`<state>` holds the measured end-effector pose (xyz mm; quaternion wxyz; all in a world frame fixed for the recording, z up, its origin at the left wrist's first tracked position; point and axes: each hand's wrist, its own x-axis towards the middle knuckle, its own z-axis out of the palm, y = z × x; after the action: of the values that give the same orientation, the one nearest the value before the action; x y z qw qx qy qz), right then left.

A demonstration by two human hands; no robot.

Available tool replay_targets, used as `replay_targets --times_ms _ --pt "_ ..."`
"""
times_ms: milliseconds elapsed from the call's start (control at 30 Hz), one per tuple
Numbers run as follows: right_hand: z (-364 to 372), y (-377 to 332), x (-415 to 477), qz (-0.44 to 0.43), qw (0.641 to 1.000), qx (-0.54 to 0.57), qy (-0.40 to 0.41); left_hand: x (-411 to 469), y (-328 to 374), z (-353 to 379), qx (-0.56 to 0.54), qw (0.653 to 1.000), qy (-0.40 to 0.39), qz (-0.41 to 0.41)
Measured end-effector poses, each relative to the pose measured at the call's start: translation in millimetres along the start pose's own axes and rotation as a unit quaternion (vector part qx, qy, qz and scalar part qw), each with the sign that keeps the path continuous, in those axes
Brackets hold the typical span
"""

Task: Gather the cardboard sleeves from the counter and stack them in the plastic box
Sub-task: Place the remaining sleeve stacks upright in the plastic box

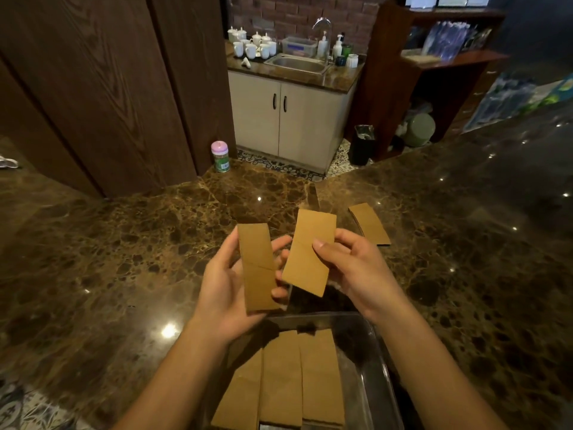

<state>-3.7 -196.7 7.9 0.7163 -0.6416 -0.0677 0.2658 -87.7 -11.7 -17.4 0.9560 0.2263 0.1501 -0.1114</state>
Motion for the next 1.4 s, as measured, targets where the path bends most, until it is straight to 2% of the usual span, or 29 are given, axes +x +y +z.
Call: replay_targets --times_ms 100,200,300,367,467,500,533,600,633,700,767,867,967,1167,1267,1333,1367,1400 --pt "3.6 -7.7 -22.2 -0.024 1.000 -0.019 -0.008 -6.6 -6.7 3.0 0.028 0.997 -0.070 -0.008" --pt "10.0 -11.8 -40.7 -0.077 0.992 -0.098 -0.004 -11.6 -16.2 12.5 0.057 0.998 -0.035 -0.002" --pt "20.3 -2.3 -50.8 -0.137 0.968 -0.210 0.029 -11.4 -28.0 25.5 0.097 0.995 0.015 0.012" --pt "24.5 10.1 -50.9 -0.192 0.928 -0.305 0.093 -10.7 -34.3 32.1 0.137 0.990 0.037 0.016" --pt "27.2 17.2 -49.5 -0.275 0.835 -0.447 0.165 -7.9 -39.1 34.6 0.165 0.984 0.064 0.033" --pt "26.4 17.5 -49.1 -0.284 0.820 -0.470 0.160 -6.8 -40.1 33.4 0.168 0.982 0.069 0.047" --pt "24.4 14.7 -50.6 -0.277 0.821 -0.481 0.131 -6.1 -40.8 32.8 0.166 0.982 0.069 0.059" --pt "18.7 4.7 -54.8 -0.226 0.847 -0.480 -0.001 -6.9 -41.0 32.6 0.141 0.986 0.057 0.062" --pt "15.8 -2.2 -57.4 -0.193 0.849 -0.486 -0.074 -8.6 -40.7 33.5 0.128 0.989 0.047 0.052" --pt "9.1 -9.2 -59.8 -0.171 0.815 -0.533 -0.150 -12.6 -40.3 36.1 0.116 0.992 0.026 0.036" --pt "5.6 -8.1 -60.0 -0.191 0.799 -0.553 -0.140 -15.4 -40.8 38.4 0.114 0.992 0.001 0.046" --pt "3.4 -6.1 -59.4 -0.213 0.803 -0.545 -0.114 -20.7 -41.8 43.1 0.110 0.992 -0.020 0.058" --pt "1.5 -13.2 -60.8 -0.221 0.787 -0.557 -0.150 -25.1 -41.6 44.6 0.106 0.993 -0.037 0.038" --pt "6.0 -21.2 -68.3 -0.261 0.756 -0.573 -0.179 -34.4 -43.1 47.2 0.099 0.994 -0.019 0.050" --pt "6.6 -20.1 -72.6 -0.254 0.759 -0.572 -0.180 -42.2 -44.8 45.1 0.102 0.994 0.018 0.046" --pt "1.6 -16.9 -76.0 -0.235 0.767 -0.565 -0.192 -49.4 -43.5 42.9 0.158 0.985 0.043 0.055" --pt "-2.6 -14.8 -78.3 -0.218 0.770 -0.566 -0.201 -55.3 -41.6 40.1 0.219 0.970 0.063 0.079" --pt "-8.7 -12.3 -81.2 -0.194 0.773 -0.565 -0.214 -62.7 -39.0 35.2 0.319 0.936 0.087 0.122"
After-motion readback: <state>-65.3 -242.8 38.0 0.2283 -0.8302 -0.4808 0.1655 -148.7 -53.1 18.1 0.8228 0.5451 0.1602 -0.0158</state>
